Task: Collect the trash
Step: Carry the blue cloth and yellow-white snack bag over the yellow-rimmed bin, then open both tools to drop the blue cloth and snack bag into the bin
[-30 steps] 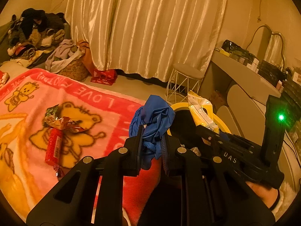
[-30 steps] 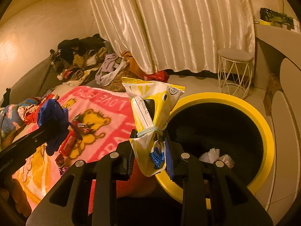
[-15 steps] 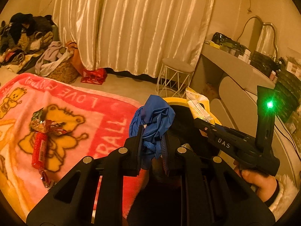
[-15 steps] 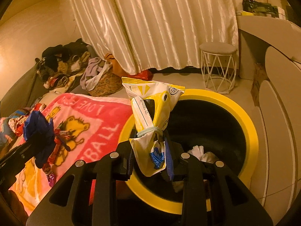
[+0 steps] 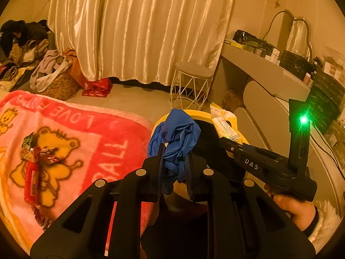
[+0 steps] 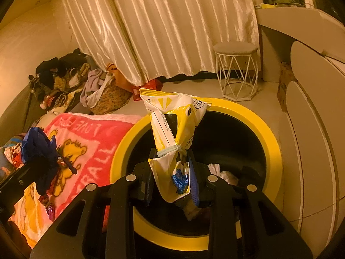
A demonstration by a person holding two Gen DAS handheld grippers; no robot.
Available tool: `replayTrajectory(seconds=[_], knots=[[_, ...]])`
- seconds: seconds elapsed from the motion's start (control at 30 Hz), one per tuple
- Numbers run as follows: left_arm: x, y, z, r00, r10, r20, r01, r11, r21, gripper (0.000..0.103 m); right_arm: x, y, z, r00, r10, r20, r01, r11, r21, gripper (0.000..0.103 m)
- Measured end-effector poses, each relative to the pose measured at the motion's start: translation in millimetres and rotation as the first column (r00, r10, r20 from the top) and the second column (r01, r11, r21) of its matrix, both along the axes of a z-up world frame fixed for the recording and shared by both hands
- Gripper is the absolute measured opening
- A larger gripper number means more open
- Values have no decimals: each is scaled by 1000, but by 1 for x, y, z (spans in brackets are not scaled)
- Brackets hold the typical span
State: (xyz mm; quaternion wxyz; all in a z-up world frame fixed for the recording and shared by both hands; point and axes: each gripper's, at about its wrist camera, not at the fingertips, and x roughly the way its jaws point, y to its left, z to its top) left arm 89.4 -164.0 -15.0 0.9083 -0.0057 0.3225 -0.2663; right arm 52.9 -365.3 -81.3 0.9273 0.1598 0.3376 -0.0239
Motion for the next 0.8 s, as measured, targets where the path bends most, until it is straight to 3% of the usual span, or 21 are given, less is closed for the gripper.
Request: replayTrajectory(seconds=[0.4, 0.8], knots=[[14, -24, -7, 999, -50, -7, 50, 999, 12, 12, 2, -18, -9, 998, -50, -26, 51, 999, 13, 26], [39, -46, -26, 993, -92, -72, 93, 996, 5, 12, 4, -28, -12, 997, -67, -45, 68, 997, 30, 27]])
